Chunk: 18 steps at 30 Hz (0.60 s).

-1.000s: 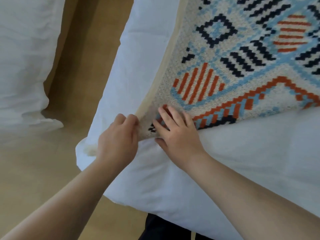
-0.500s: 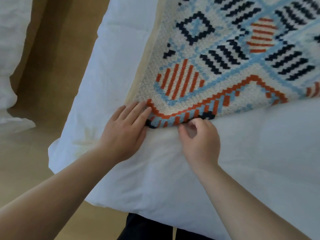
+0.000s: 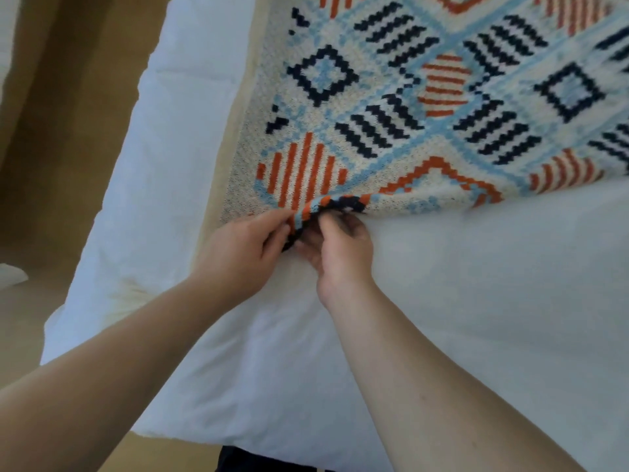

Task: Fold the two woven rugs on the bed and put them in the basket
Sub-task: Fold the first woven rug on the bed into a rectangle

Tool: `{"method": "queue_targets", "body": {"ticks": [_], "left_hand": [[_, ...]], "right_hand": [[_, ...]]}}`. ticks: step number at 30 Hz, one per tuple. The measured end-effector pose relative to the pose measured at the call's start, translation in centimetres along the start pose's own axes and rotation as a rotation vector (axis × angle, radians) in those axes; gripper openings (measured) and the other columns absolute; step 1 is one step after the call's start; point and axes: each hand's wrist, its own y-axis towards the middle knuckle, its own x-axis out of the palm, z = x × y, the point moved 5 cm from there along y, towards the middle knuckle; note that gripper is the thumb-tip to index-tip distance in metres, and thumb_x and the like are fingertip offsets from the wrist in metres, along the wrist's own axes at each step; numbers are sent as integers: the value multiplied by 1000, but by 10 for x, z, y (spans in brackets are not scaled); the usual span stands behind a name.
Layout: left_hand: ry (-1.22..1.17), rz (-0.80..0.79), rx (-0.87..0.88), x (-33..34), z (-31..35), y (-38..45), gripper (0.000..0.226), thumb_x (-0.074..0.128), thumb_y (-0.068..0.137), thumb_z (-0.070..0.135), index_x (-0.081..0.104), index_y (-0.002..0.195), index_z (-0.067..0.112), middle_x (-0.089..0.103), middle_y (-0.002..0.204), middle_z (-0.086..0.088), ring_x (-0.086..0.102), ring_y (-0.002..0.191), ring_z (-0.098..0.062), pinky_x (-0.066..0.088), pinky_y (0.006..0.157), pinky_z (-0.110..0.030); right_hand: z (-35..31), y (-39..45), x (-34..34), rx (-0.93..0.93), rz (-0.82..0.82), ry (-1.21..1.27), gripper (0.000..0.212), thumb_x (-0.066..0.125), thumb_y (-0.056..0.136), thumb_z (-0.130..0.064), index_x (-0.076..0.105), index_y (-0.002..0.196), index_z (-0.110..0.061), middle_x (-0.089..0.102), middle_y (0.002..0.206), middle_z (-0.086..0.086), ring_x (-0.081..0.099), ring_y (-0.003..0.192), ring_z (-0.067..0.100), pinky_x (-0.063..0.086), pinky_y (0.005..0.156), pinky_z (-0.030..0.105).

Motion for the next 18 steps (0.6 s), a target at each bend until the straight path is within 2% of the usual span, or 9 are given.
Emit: {"method": "queue_targets", "body": {"ticks": [2, 5, 7, 9, 13, 16, 18], "left_hand": [[-56, 33, -60, 2, -3, 2, 30, 46, 100, 29, 61, 124, 21, 72, 95, -2, 66, 79, -28, 52, 69, -36], [-148, 75, -120, 0, -3, 6, 17, 52, 100, 18, 53, 117, 20, 67, 98, 4, 65, 84, -23, 52, 72, -37], [-74, 127, 4, -4, 4, 5, 14, 52, 98, 10, 60, 107, 17, 67, 108, 1, 66, 91, -26, 53, 71, -36], [51, 111, 166, 0, 14, -1, 20, 52, 96, 11, 69, 106, 14, 65, 127, -5, 66, 108, -29, 57, 78, -40], [251, -37, 355, 14, 36, -16, 42, 54, 96, 39, 68, 123, 11, 53, 146, -11, 57, 127, -33, 53, 93, -50], [330, -108, 532, 28, 51, -31, 56, 60, 91, 52, 67, 125, 8, 53, 145, -10, 54, 130, -30, 48, 95, -46], [270, -79, 610, 37, 60, -39, 44, 63, 92, 42, 71, 118, 7, 65, 131, -10, 63, 118, -28, 53, 86, -41]], "right_hand": [[-1, 1, 4, 19, -58, -99, 5, 63, 96, -12, 62, 101, -11, 69, 76, 7, 65, 58, 16, 56, 56, 30], [-9, -1, -6, -72, -7, -258, 13, 65, 93, -15, 59, 83, -11, 56, 67, 4, 54, 53, 14, 52, 49, 26], [-17, -11, -20, -181, 51, -387, 19, 68, 91, -19, 58, 80, -8, 56, 64, 3, 56, 54, 13, 53, 49, 27], [-20, -25, -36, -262, 101, -479, 25, 69, 91, -25, 58, 77, -8, 59, 60, -2, 59, 54, 10, 55, 51, 29], [-19, -55, -68, -315, 164, -556, 37, 69, 90, -33, 50, 66, -12, 57, 59, 2, 54, 57, 16, 50, 58, 41], [-17, -74, -81, -286, 138, -544, 44, 69, 90, -34, 44, 59, -17, 47, 57, 2, 42, 55, 14, 38, 55, 34], [-21, -80, -83, -317, 82, -551, 40, 69, 90, -34, 48, 60, -17, 49, 57, -1, 43, 55, 13, 39, 54, 30]]}}
